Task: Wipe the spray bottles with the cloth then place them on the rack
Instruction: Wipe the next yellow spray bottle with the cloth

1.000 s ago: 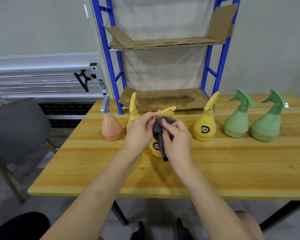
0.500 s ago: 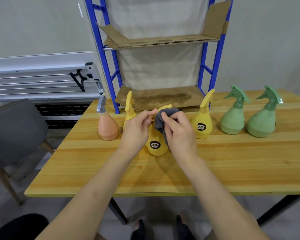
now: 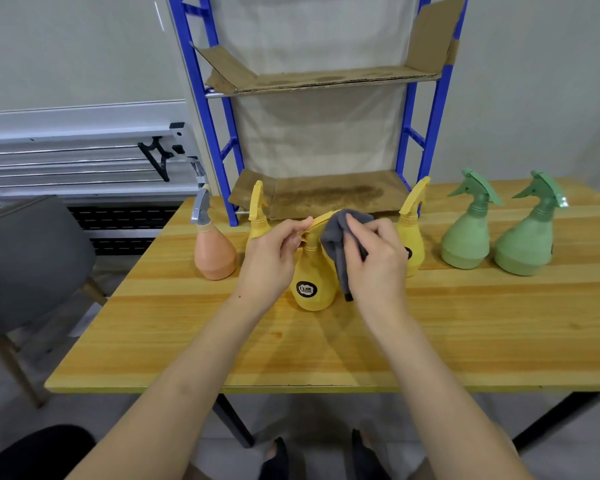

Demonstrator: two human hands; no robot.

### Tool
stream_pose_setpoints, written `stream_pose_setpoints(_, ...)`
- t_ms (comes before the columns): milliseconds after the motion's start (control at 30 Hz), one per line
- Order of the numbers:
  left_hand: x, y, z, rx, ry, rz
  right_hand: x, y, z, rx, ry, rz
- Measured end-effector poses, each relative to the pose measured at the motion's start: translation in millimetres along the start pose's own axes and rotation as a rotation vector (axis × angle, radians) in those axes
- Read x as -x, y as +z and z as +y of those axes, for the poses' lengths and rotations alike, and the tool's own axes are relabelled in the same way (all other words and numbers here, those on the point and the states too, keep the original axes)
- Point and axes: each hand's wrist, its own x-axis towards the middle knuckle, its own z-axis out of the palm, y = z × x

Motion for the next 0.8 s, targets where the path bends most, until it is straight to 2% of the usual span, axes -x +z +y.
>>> stream_pose_setpoints(300,-8,-3,-14,0.130,-0.114,-0.032,6,-3,25,0.080,0.276,-0.309)
stream_pose_setpoints(500,-12,-5,-13,0.166,-0.139,-0.075,-13,-1,5,0.029,0.204,-0.278)
stream_pose_setpoints(600,-12,-7,-10,0.133,-0.138,-0.081,-9,1,9,0.019,0.248,-0.323)
stream_pose_setpoints(800,-12,-6,-5,0.010,-0.095,0.010,-4,-13,11,0.002,0.271,-0.485)
